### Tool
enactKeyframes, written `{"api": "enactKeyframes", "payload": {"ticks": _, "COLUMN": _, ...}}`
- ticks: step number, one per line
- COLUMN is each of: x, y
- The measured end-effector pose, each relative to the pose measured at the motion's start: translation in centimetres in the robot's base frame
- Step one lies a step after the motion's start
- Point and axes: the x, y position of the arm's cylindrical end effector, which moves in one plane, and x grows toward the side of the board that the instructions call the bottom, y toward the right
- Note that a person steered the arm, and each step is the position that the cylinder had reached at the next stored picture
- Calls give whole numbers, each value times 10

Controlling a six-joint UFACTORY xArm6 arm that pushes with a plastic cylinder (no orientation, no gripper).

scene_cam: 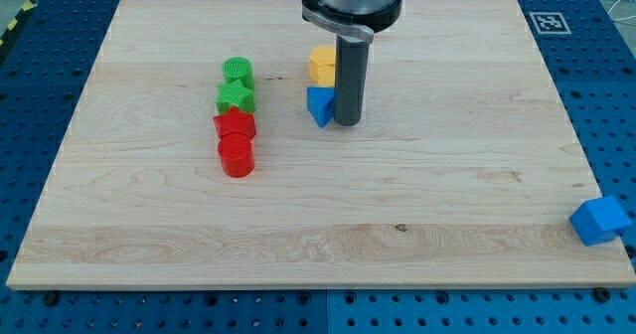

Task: Move your arm towards the center right

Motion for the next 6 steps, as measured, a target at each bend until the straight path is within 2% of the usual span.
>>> {"api": "enactKeyframes", "payload": {"ticks": 1, "x": 1, "y": 11}}
{"api": "enactKeyframes", "payload": {"ticks": 2, "x": 1, "y": 60}}
{"api": "enactKeyframes", "payload": {"ticks": 6, "x": 13, "y": 308}}
